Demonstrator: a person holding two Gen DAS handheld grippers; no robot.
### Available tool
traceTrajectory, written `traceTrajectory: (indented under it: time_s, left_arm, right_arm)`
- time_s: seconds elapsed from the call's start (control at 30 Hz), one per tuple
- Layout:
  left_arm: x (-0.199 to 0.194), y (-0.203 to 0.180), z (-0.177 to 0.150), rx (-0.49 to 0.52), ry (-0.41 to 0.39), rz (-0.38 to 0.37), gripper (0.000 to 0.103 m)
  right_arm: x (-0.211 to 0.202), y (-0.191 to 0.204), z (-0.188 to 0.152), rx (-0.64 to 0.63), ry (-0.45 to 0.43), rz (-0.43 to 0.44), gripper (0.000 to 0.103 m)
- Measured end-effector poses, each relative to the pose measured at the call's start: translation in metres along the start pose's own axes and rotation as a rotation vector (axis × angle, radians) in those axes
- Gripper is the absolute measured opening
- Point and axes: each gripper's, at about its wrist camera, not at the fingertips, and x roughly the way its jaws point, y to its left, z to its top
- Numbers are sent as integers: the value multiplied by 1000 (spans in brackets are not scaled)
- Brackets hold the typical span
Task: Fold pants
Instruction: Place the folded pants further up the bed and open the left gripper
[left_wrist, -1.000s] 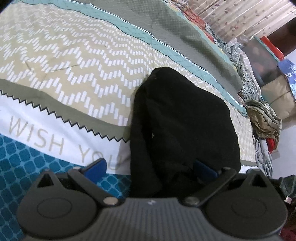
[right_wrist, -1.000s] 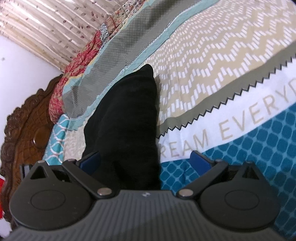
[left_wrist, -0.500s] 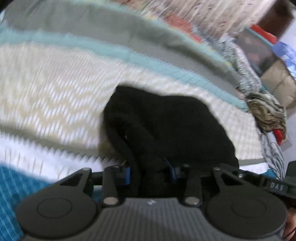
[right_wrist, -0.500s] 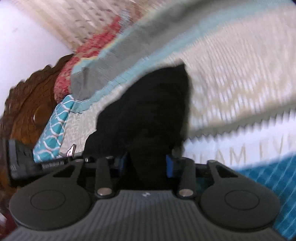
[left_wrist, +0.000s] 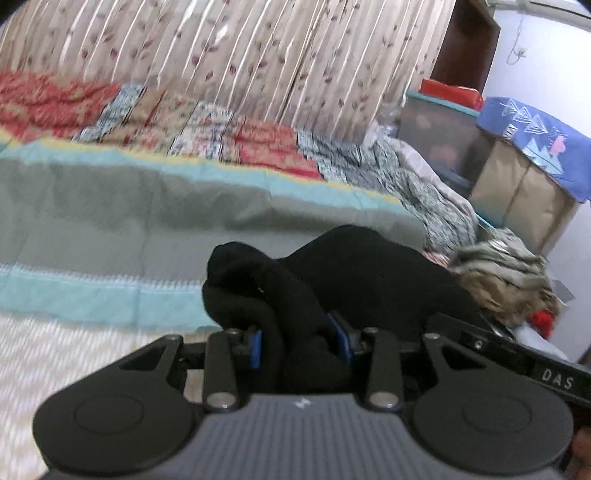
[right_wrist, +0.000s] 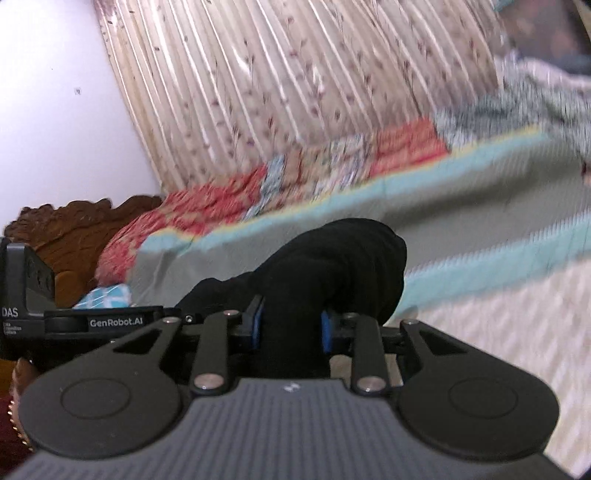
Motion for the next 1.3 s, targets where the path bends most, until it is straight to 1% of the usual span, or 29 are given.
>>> traceTrajectory:
  time_s: [0.03, 0.07, 0.1, 0.13, 0.17, 0.2, 0.23, 0.27, 0.3, 0.33, 0.37, 0.4, 0.5, 0.6, 0.67, 0.8, 0.83, 0.9, 0.97, 1.07, 1.1, 1.23, 1.3]
  left_arm:
    - [16, 1, -2, 9, -4, 17, 39]
    - [40, 2, -5, 24, 8, 48, 46]
    - [75, 4, -13, 49, 70, 101, 53]
    - [103, 6, -21, 65, 147, 155, 53]
    - [131, 11, -32, 68, 243, 211, 56]
    - [148, 18, -41, 41, 286, 218, 68]
    - [146, 22, -44, -12, 237, 232, 75]
    - [144, 22, -42, -35, 220, 260, 82]
    - [143, 22, -41, -42, 226, 260, 82]
    - [143, 23, -41, -46, 234, 252, 82]
    - [142, 23, -42, -52, 239, 253, 83]
    - [139, 23, -42, -66, 250, 263, 83]
    - [119, 21, -37, -118, 264, 272, 80]
    - [95, 14, -36, -134, 270, 293, 81]
    - [76, 6, -39, -117, 282, 302, 81]
    - [42, -12, -61, -53, 352, 342, 83]
    - [34, -15, -66, -49, 362, 341, 84]
    - [17, -20, -80, -44, 382, 348, 91]
    - [-1, -23, -95, -38, 391, 365, 94]
    - [-21, -29, -111, -25, 414, 381, 101]
    - [-28, -31, -116, -25, 423, 382, 102]
    - [-53, -43, -134, -14, 437, 381, 103]
    - [-65, -48, -140, -5, 432, 377, 103]
  right_arm:
    - [8, -9, -1, -15, -11, -18, 32]
    - [22, -21, -4, -28, -15, -55, 32]
    - [35, -35, -9, -33, -8, -104, 33]
    - [56, -51, -15, -21, 26, -179, 38]
    - [81, -70, -25, 8, 104, -269, 39]
    - [100, -87, -35, 48, 190, -349, 40]
    - [108, -101, -44, 101, 227, -379, 47]
    - [101, -110, -50, 165, 172, -333, 52]
    - [95, -112, -51, 186, 140, -304, 55]
    - [91, -112, -51, 173, 132, -305, 63]
    - [89, -110, -52, 146, 136, -325, 64]
    - [87, -110, -52, 134, 139, -332, 64]
    - [75, -108, -48, 167, 122, -318, 64]
    - [52, -93, -48, 162, 100, -318, 64]
    - [40, -80, -51, 157, 113, -311, 64]
    - [14, -54, -66, 131, 150, -292, 65]
    - [6, -48, -70, 131, 159, -288, 66]
    - [-7, -36, -78, 135, 178, -282, 72]
    - [-23, -25, -88, 137, 190, -286, 80]
    - [-44, -12, -99, 140, 211, -297, 87]
    - [-50, -9, -102, 143, 218, -299, 88]
    - [-69, -2, -108, 182, 228, -299, 96]
    - [-76, 2, -109, 207, 224, -329, 99]
